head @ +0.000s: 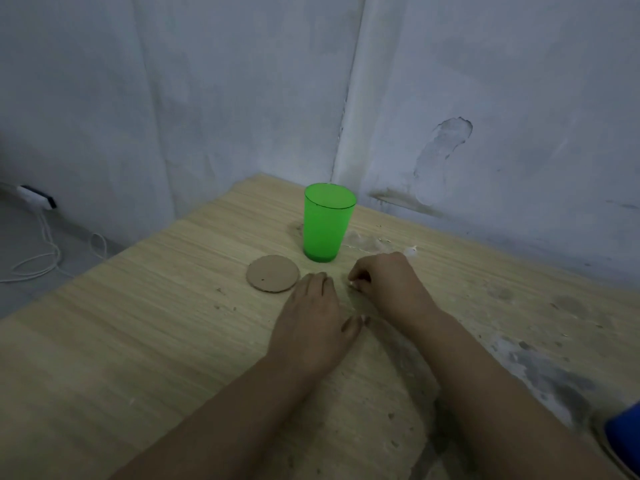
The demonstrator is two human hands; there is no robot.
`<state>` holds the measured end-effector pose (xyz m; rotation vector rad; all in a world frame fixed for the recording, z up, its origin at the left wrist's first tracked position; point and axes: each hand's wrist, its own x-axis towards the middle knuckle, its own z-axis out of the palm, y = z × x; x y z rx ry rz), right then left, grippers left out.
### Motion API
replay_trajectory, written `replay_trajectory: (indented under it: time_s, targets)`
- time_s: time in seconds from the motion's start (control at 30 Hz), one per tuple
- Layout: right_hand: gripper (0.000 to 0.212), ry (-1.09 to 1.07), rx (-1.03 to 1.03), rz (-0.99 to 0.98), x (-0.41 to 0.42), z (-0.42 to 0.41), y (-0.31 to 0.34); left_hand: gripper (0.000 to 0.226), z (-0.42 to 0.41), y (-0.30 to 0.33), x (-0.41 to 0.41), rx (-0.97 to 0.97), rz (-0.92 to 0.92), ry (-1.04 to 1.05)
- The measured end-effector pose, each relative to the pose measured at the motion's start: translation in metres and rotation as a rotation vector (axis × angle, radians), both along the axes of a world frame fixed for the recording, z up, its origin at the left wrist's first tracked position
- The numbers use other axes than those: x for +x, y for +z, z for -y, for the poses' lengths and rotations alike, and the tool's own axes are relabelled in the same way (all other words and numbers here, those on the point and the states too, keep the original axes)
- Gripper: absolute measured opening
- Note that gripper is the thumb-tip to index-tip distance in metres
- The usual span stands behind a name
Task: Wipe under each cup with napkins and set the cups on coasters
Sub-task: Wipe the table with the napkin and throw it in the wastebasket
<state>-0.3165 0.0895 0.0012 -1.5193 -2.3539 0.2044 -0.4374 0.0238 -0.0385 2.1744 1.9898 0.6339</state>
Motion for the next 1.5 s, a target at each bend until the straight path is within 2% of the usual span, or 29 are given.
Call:
replay_trajectory:
  time_s: [0.1, 0.33, 0.47, 0.57, 0.63, 0.8, 1.0, 1.23, 1.43, 1.5]
  targets:
    - [0.012, 0.063, -0.091, -0.009, 0.011, 0.007, 0.010, 0.079, 0.001, 0.000, 0.001, -0.032, -0.028, 0.001]
    - [0.017, -0.097, 0.031, -0.063, 0.002, -0.019, 0.002, 0.081, 0.001, -0.002, 0.000, -0.070, -0.051, -0.024]
    - [0.016, 0.005, -0.045, -0.040, -0.003, -0.006, 0.009, 0.081, 0.001, -0.002, 0.000, -0.068, -0.043, -0.022]
    - [0.015, 0.067, -0.131, 0.049, 0.009, 0.001, 0.019, 0.082, 0.000, -0.003, 0.001, -0.073, -0.050, -0.018]
    - [0.019, 0.032, -0.089, 0.094, 0.011, -0.006, 0.018, 0.082, 0.000, -0.003, 0.001, -0.077, -0.059, -0.017]
    - [0.021, -0.021, 0.028, 0.046, -0.011, -0.023, 0.007, 0.083, 0.002, -0.003, 0.001, -0.096, -0.100, -0.030]
    - [0.022, 0.140, -0.073, 0.134, -0.006, -0.006, 0.014, 0.083, 0.002, -0.005, 0.001, -0.092, -0.117, -0.032]
    - [0.022, 0.027, 0.031, 0.086, -0.019, -0.025, 0.002, 0.083, 0.000, -0.006, 0.001, -0.084, -0.115, -0.028]
    - [0.023, 0.142, 0.012, 0.134, -0.016, -0.014, 0.002, 0.084, 0.000, -0.007, 0.001, -0.086, -0.078, -0.037]
    - [0.020, 0.105, 0.044, 0.151, -0.009, -0.019, -0.001, 0.084, 0.000, -0.006, 0.001, -0.092, -0.085, -0.045]
